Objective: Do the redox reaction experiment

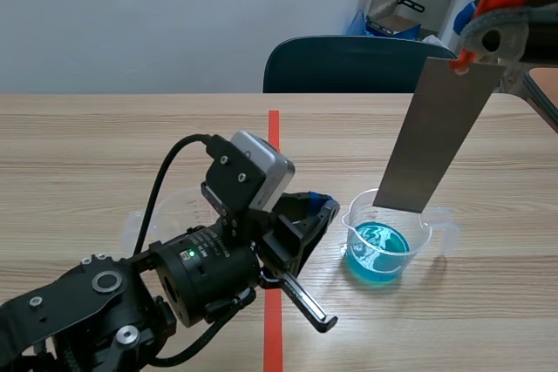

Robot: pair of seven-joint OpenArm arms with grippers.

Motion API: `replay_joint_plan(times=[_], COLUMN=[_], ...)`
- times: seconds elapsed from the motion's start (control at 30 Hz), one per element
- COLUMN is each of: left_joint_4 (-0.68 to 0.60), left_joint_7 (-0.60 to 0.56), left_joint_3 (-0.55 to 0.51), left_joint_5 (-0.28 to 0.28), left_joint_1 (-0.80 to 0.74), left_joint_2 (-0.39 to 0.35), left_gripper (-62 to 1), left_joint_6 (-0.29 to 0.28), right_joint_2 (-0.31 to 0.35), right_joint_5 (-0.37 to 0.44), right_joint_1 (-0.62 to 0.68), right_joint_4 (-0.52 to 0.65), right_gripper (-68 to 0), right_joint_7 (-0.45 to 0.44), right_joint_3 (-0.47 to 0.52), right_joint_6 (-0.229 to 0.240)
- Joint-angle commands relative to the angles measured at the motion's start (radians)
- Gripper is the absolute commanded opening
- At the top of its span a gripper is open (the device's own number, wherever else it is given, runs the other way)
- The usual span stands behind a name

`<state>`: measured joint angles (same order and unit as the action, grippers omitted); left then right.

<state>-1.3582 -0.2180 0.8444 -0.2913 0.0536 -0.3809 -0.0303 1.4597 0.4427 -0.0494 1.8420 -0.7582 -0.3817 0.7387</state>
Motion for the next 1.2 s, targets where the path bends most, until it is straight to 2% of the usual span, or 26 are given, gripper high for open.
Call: replay_joint_plan(times=[0.0, 0.73, 0.93, 1.03, 1.17], left_joint_4=[-0.013, 0.003, -0.026, -0.074, -0.16], left_joint_7=[-0.017, -0.019, -0.039, -0.054, -0.054], left_joint_3=[0.0, 0.0, -0.018, -0.048, -0.11], left_joint_5=[-0.003, -0.004, -0.053, -0.053, -0.053], left_joint_1=[0.006, 0.01, -0.035, -0.097, -0.213], left_joint_2=[0.007, 0.003, -0.045, -0.092, -0.157], left_gripper=[-58.5, -58.5, -58.5, -56.1, -47.2], left_joint_6=[-0.006, -0.009, -0.008, -0.008, -0.005], right_joint_2=[0.014, 0.014, 0.014, 0.014, 0.014], right_joint_5=[0.022, 0.022, 0.022, 0.022, 0.022], right_joint_1=[-0.014, -0.014, -0.014, -0.014, -0.014], right_joint_4=[0.003, 0.003, 0.003, 0.003, 0.003], right_gripper=[-66.9, -66.9, -66.9, -66.9, -66.9], right_joint_7=[-0.014, -0.014, -0.014, -0.014, -0.014], right_joint_3=[0.015, 0.015, 0.015, 0.015, 0.015], right_joint_6=[0.007, 0.007, 0.007, 0.007, 0.007])
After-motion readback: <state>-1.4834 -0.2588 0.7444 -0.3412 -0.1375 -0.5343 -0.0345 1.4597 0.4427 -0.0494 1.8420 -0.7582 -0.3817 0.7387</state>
